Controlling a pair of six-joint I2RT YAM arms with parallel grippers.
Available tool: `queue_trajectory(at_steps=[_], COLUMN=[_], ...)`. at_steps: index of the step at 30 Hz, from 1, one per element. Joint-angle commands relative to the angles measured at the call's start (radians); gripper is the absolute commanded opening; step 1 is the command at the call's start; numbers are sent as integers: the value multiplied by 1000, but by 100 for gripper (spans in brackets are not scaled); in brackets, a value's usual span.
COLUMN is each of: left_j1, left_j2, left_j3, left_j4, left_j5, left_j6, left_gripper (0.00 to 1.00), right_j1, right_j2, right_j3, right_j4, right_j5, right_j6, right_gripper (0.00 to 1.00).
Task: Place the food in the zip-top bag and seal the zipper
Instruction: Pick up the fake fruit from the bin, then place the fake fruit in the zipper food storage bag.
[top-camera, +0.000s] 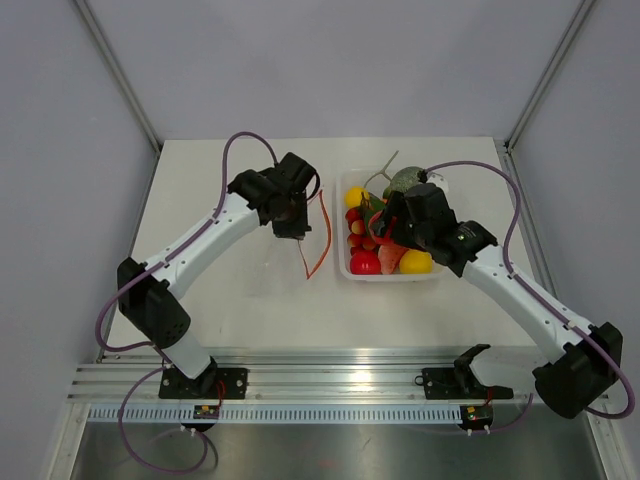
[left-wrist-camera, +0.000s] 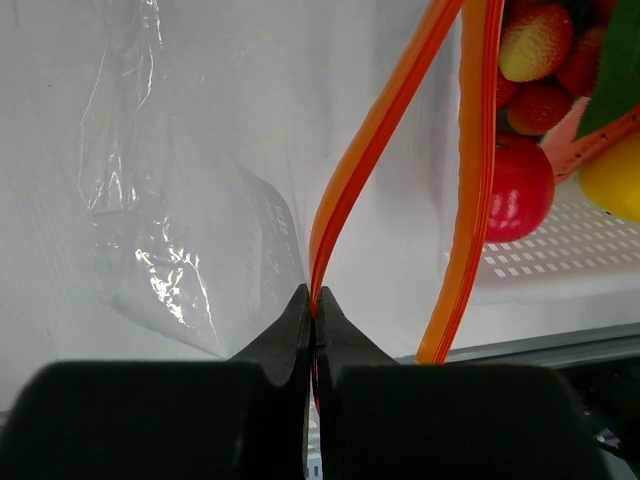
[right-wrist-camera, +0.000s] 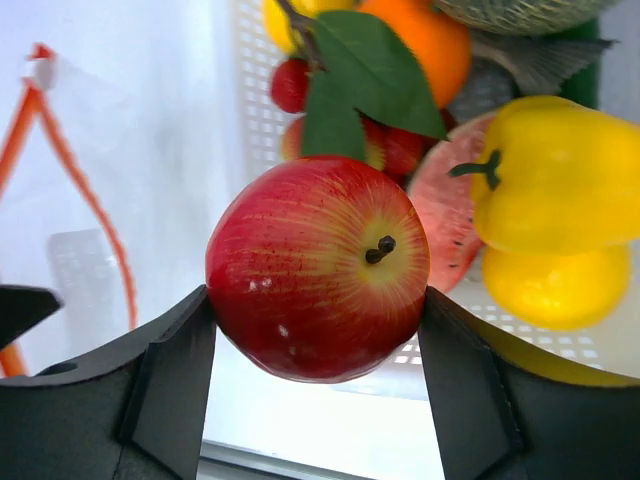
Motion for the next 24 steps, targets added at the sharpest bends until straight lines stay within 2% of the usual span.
queue_trajectory(at_steps=[1,6,11,17,24], left_j1=[-2,-2,-2,-2,-2], left_j2=[-19,-16,-18,-21,-36], left_j3=[62,81,79,81,98], left_j4=[26,16,15,15,16], left_j5=[56,70,82,108,165], left_j6=[19,27,30,33,48], left_gripper=[0,0,0,0,0], right_j1=[44,167,241,252,250], right_j2=[-24,25,74,162,224], right_j3=[91,197,229,215,191], right_j4=[27,62,140,196,180], right_j5=[-54,-52,-121,-149,-89], right_j6=[-14,0,26,40,40], right_gripper=[42,42,42,42,44])
